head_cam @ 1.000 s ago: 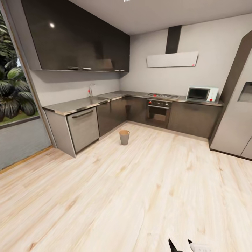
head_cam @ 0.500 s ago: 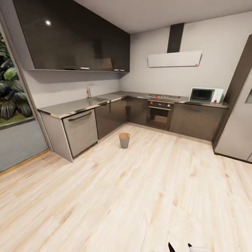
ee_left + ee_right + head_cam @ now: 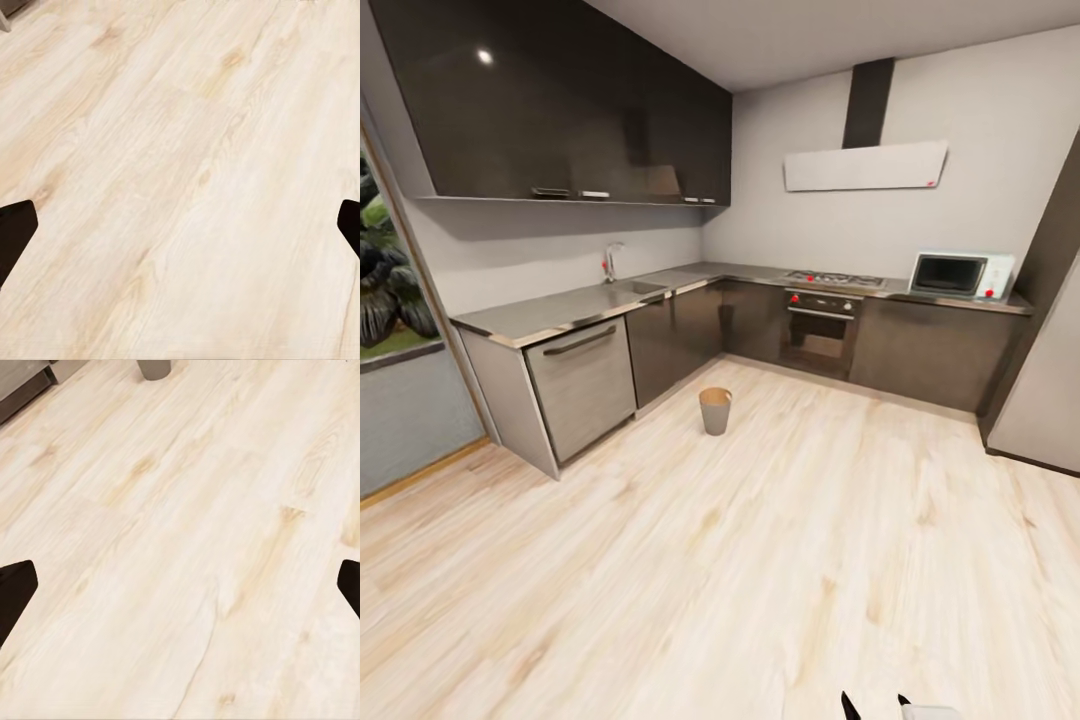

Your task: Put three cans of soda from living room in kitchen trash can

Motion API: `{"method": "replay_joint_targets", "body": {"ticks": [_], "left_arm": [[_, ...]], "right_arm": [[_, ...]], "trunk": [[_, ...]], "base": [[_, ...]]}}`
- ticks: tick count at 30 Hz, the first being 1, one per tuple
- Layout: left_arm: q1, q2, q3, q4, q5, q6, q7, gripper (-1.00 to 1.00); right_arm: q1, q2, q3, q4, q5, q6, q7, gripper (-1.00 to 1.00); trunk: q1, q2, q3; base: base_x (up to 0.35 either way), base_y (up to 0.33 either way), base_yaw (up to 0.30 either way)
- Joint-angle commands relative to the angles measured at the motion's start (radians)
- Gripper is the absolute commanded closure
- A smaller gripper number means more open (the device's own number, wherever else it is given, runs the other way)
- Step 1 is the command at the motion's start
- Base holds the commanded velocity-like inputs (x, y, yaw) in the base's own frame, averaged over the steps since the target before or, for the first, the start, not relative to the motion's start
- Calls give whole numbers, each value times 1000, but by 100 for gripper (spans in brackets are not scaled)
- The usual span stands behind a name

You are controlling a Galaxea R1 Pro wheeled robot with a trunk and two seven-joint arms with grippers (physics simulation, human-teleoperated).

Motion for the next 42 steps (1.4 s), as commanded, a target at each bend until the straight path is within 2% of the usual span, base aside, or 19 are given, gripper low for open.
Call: {"method": "replay_joint_targets", "body": {"ticks": [1,42], "left_arm": [[0,0,0,0,0,0,0,-100],[0,-1,0,0,1,-1,-1,-100]], "right_arm": [[0,0,-1,0,-1,0,0,-100],[0,-4,-1,3,-1,0,1,-100]], "trunk": [[0,0,0],[0,0,0]], "base": [[324,0,0],[317,0,0]]}}
